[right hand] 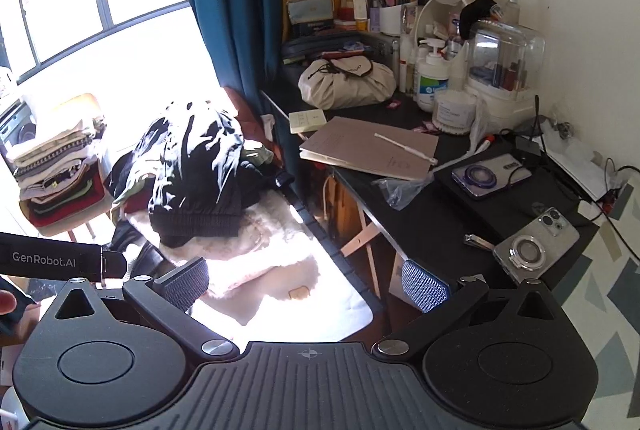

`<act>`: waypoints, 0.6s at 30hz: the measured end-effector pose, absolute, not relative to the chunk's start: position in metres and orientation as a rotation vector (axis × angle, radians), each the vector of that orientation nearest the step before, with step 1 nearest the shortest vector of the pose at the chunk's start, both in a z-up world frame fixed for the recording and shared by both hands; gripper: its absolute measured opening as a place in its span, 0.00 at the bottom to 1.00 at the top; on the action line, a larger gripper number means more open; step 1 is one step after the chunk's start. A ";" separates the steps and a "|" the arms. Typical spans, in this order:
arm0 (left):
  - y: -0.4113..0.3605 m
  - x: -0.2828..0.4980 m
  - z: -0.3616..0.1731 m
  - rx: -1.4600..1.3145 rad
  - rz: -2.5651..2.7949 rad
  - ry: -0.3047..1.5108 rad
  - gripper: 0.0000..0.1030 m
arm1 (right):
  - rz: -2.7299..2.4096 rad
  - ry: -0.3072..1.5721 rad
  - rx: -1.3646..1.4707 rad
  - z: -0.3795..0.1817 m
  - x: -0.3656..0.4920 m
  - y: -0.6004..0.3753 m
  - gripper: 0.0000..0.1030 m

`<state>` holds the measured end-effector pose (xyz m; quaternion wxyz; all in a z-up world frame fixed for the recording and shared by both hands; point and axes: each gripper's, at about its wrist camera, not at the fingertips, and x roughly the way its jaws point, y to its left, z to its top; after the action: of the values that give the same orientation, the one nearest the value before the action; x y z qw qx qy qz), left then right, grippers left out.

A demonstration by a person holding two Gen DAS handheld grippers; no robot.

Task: Fold clothes
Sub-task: 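Move both grippers toward the pile of clothes on the chair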

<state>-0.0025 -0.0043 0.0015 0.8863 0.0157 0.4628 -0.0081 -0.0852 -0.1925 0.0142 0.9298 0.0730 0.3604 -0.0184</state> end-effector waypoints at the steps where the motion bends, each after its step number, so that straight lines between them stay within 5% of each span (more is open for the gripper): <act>1: -0.008 -0.005 0.003 0.048 -0.008 0.953 1.00 | -0.035 0.740 0.149 0.015 -0.085 -0.193 0.99; 18: -0.011 -0.004 0.005 0.077 0.057 0.958 1.00 | -0.003 0.783 0.155 0.020 -0.078 -0.197 0.99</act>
<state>-0.0044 -0.0109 0.0045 0.8863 0.0368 0.4609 0.0275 -0.0776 -0.1975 0.0195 0.9214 0.0755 0.3812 -0.0013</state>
